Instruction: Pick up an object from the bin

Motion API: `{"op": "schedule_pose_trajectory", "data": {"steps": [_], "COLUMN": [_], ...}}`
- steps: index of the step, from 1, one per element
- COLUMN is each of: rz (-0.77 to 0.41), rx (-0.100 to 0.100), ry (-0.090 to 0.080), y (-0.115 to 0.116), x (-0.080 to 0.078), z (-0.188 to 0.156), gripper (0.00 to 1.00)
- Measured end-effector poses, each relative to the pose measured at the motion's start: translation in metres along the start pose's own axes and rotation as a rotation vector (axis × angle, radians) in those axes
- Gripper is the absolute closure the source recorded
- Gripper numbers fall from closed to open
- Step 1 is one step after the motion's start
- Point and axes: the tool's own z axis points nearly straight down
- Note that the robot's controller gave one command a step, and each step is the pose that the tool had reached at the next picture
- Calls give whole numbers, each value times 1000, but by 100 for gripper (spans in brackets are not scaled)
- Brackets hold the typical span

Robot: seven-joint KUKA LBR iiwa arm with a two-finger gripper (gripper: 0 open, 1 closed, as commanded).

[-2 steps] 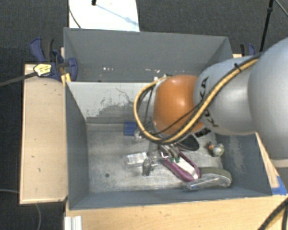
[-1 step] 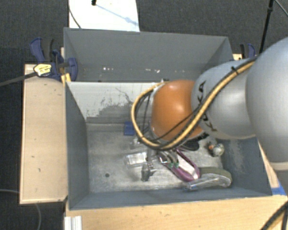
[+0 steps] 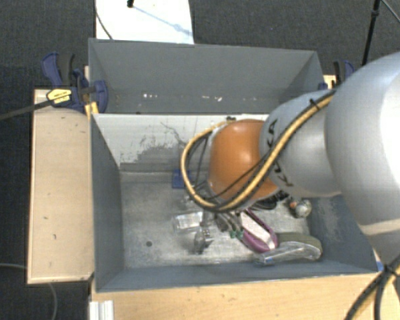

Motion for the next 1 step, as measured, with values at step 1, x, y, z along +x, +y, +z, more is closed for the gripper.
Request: {"op": "schedule_pose_trajectory", "data": {"steps": [1], "rz": [3], "rx": [0], "ry": [1], "y": [0], "x": [-1], "z": [-1], "gripper": [0]}}
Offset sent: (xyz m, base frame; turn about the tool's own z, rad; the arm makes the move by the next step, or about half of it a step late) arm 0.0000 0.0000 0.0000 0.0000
